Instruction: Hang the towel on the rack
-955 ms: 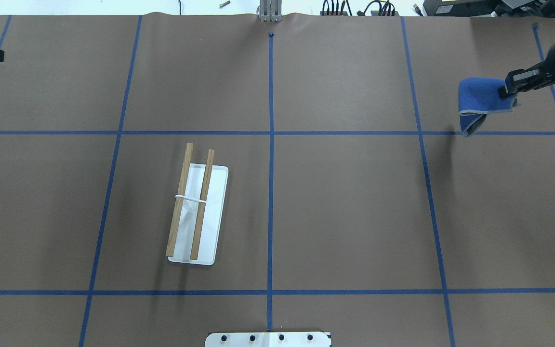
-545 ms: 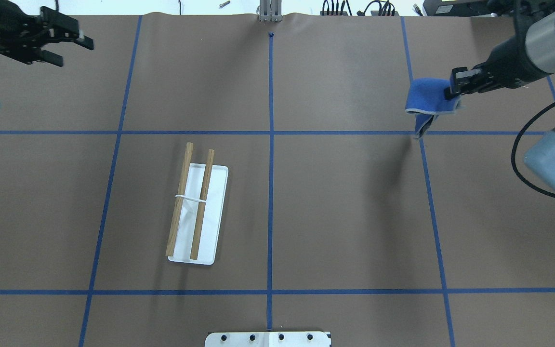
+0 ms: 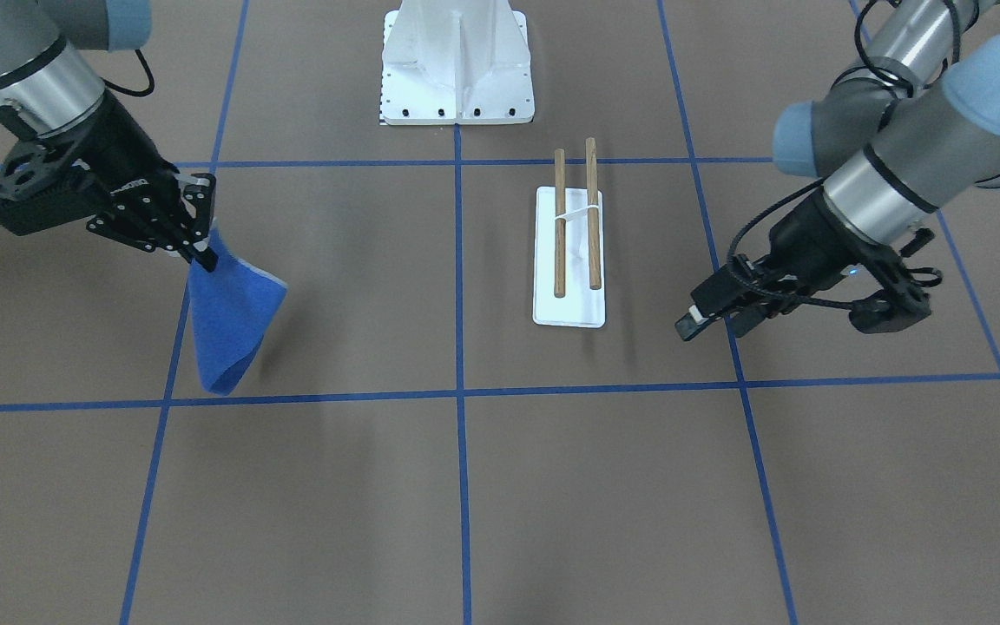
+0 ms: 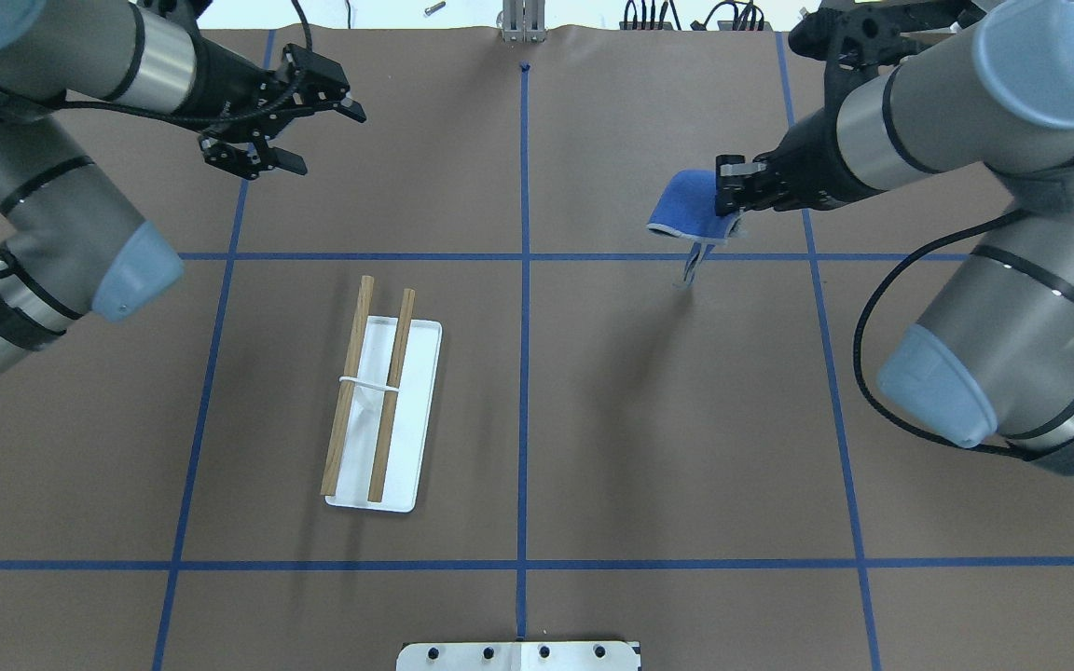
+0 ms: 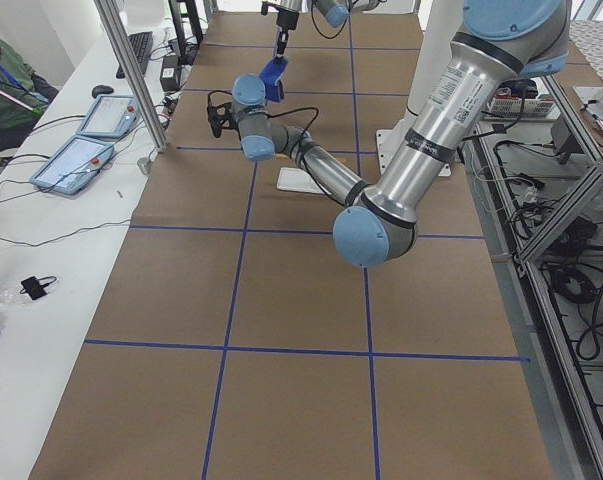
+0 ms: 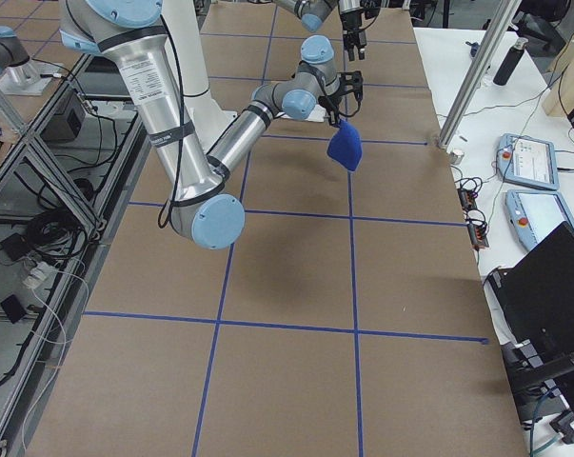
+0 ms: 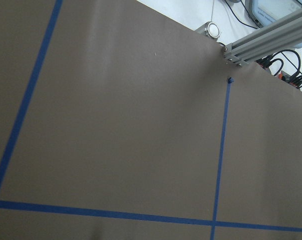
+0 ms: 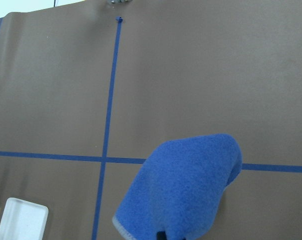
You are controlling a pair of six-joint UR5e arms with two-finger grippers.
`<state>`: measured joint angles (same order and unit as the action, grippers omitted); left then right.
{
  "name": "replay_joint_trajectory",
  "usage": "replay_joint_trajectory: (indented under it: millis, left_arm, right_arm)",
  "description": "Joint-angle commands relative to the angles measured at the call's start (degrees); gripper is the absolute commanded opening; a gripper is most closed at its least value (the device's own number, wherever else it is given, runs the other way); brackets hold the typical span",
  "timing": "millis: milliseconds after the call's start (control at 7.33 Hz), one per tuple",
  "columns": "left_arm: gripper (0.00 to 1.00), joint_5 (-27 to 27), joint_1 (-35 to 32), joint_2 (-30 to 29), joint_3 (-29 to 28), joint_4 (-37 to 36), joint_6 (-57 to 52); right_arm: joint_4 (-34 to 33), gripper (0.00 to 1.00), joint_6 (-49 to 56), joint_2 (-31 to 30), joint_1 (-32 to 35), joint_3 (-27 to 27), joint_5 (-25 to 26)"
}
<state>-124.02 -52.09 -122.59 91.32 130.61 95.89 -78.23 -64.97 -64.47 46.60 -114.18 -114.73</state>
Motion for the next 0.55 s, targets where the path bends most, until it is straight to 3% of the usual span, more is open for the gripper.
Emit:
replay_joint_trajectory:
  millis: [0, 136, 409]
  left_arm:
    - [0.97, 7.61, 6.27, -4.31, -0.08, 0.61, 10.15]
    - [0.97, 9.91, 7.51, -5.2, -0.17, 1.39, 15.16]
    - [0.97, 10.99, 7.79, -5.29, -3.93, 12.42, 25.53]
  right_arm:
    - [0.09, 0.0, -6.11, 4.69, -5.54, 0.02, 5.98]
    - [0.09, 0.0, -7.35, 6.71, -8.08, 0.45, 9.84]
    - [0.27, 0.0, -8.06, 9.09, -9.51, 1.59, 13.64]
